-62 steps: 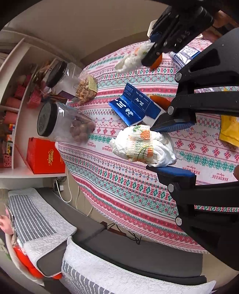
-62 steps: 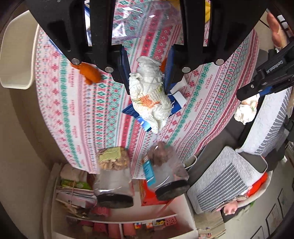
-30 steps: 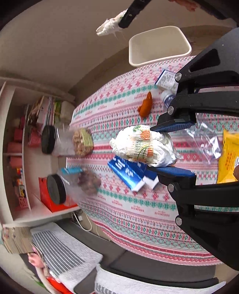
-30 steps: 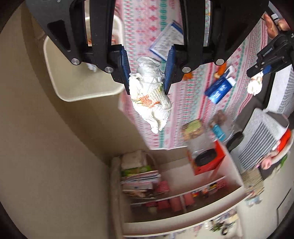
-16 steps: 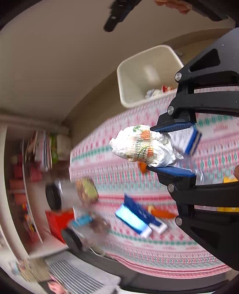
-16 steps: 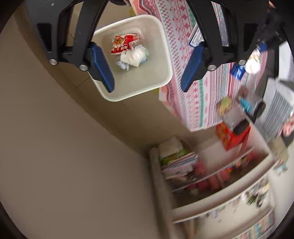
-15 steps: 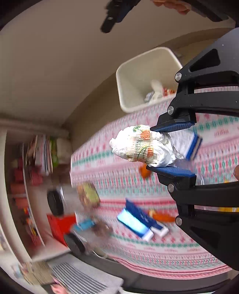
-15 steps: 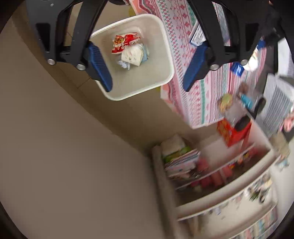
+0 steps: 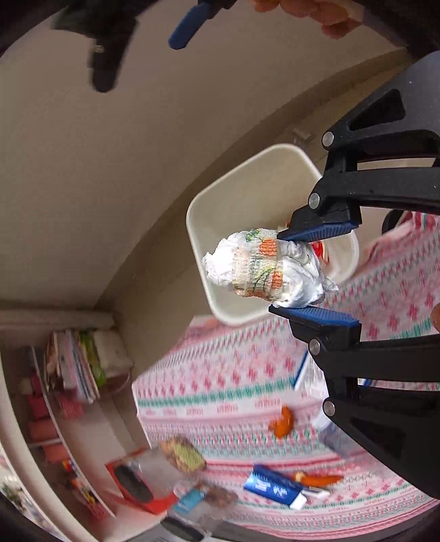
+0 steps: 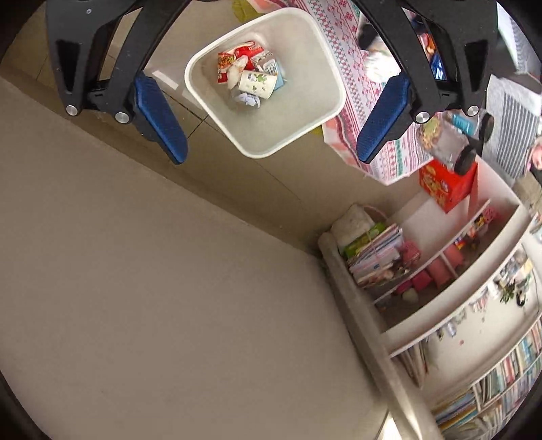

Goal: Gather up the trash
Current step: 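Release the tissue bundle into the white bin with the left gripper, then grasp the blue box with the left gripper while the right gripper reaches toward the orange peel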

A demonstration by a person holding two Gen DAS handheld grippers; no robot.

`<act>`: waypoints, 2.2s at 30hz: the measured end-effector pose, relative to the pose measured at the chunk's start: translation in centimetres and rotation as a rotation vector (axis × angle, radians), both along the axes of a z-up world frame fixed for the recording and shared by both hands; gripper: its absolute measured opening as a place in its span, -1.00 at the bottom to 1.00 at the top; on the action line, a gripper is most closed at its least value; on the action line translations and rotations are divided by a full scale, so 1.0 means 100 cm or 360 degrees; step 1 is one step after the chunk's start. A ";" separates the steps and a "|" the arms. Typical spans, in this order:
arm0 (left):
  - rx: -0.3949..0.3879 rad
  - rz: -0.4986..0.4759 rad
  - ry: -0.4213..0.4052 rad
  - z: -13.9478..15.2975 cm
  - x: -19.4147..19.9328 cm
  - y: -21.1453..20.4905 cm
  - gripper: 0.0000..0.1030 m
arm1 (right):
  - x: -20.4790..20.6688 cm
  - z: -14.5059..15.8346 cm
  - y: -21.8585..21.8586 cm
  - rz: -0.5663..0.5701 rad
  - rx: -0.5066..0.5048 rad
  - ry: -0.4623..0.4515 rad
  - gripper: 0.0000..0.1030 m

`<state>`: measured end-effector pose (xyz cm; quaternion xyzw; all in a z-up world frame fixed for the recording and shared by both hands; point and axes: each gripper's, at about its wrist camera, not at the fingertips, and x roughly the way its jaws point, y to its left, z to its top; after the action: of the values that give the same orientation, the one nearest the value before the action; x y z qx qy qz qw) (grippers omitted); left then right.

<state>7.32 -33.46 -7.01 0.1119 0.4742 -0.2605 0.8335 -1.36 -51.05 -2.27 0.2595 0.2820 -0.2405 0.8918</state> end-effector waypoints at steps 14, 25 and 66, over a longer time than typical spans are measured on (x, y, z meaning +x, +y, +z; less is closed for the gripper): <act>0.0097 0.0050 0.0023 -0.009 0.008 0.006 0.23 | 0.007 -0.001 0.001 0.0029 0.0033 0.0004 0.86; 0.0374 0.0262 0.0028 -0.028 0.061 0.088 0.31 | 0.048 -0.011 0.045 0.0247 -0.0011 0.0155 0.86; 0.0702 0.0076 0.0476 -0.130 0.243 0.267 0.70 | 0.142 -0.066 0.196 0.0755 -0.0247 0.0552 0.86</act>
<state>31.64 -6.76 -20.03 0.2398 0.6399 -0.1448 0.7156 12.87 -31.41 -8.84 0.0727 0.4636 -0.0869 0.8788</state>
